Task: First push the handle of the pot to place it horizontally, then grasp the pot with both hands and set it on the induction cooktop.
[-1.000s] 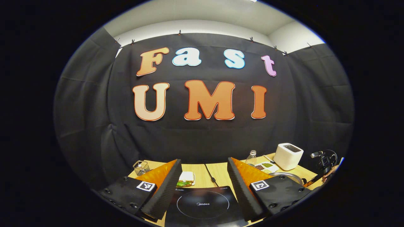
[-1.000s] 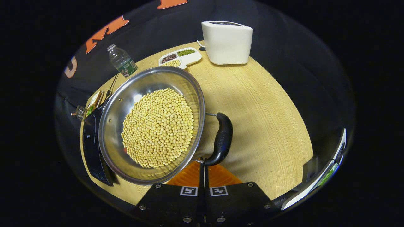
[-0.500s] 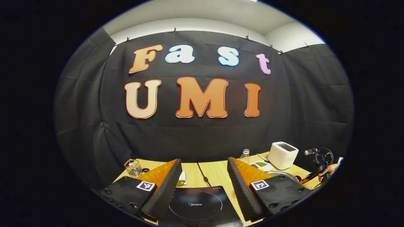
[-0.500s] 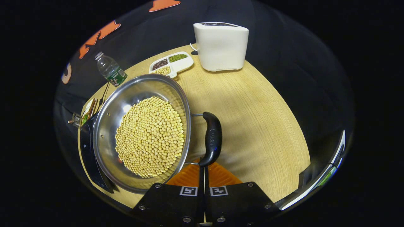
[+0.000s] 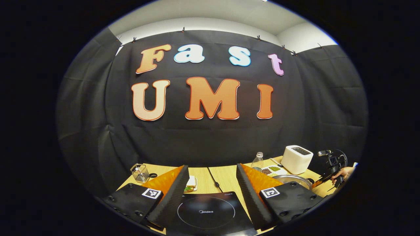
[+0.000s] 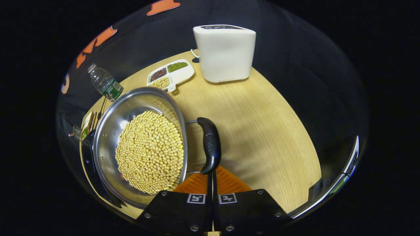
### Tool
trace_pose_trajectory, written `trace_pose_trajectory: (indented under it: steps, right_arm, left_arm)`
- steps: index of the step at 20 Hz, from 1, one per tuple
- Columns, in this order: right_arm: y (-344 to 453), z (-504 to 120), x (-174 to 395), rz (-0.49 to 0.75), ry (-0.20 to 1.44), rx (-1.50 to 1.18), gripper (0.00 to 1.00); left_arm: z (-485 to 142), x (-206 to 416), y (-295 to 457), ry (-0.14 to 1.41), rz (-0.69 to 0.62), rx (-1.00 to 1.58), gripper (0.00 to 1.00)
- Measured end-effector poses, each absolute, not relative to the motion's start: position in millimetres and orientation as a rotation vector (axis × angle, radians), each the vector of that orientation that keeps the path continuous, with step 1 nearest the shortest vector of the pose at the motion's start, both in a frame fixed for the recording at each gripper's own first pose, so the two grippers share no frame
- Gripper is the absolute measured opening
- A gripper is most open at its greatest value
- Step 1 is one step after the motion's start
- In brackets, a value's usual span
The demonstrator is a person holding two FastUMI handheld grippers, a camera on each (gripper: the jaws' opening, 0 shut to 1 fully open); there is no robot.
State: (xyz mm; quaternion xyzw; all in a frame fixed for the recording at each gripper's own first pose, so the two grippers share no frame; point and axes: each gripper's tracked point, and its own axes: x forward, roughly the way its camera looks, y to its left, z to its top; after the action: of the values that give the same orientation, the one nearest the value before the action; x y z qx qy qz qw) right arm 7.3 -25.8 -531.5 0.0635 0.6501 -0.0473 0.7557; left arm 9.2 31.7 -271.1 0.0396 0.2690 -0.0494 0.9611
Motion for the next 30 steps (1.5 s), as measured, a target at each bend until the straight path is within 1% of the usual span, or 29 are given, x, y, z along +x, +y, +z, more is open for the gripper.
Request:
trace_pose_trajectory:
  steps: [3,8,10,11,12,15,17,18,19,20,24,26,27,28,29,30]
  right_arm:
    - [-29,-535,20,-0.133,1.400,0.156,0.01]
    - [-24,-536,45,-0.140,1.354,0.151,0.00]
    - [-22,-538,52,-0.145,1.350,0.163,0.00]
    - [-21,-540,54,-0.145,1.350,0.165,0.00]
    - [-20,-541,56,-0.144,1.346,0.163,0.00]
    - [-18,-536,58,-0.125,1.337,0.178,0.00]
    - [-15,-529,58,-0.118,1.334,0.217,0.00]
    - [-15,-526,60,-0.114,1.326,0.225,0.00]
    - [-18,-520,64,-0.111,1.302,0.221,0.00]
    - [-20,-512,71,-0.107,1.266,0.218,0.00]
    - [-15,-490,91,-0.086,1.170,0.235,0.01]
    - [-9,-486,95,-0.060,1.146,0.238,0.05]
    - [-5,-485,99,-0.043,1.131,0.239,0.12]
    - [-2,-484,101,-0.029,1.118,0.234,0.16]
    - [0,-484,103,-0.016,1.105,0.221,0.22]
    - [0,-483,105,-0.005,1.089,0.204,0.24]
  left_arm:
    - [-280,9,31,0.560,-0.098,0.065,0.95]
    - [-299,9,25,0.607,-0.097,0.039,0.94]
    - [-308,8,22,0.631,-0.100,0.031,0.96]
    - [-311,9,21,0.633,-0.097,0.026,0.96]
    - [-314,10,21,0.638,-0.097,0.022,0.93]
    - [-325,9,14,0.667,-0.106,0.004,0.92]
    - [-338,8,4,0.705,-0.122,-0.016,0.95]
    - [-346,8,-3,0.725,-0.130,-0.029,0.93]
    - [-352,7,-9,0.749,-0.141,-0.044,0.94]
    - [-358,6,-16,0.768,-0.151,-0.057,0.93]
    - [-391,-1,-41,0.845,-0.179,-0.062,0.95]
    - [-413,-7,-59,0.895,-0.199,-0.063,0.94]
    - [-424,-11,-69,0.924,-0.212,-0.062,0.95]
    - [-434,-16,-78,0.955,-0.223,-0.059,0.95]
    - [-444,-20,-86,0.975,-0.231,-0.059,0.95]
    - [-451,-20,-93,0.987,-0.238,-0.058,0.95]
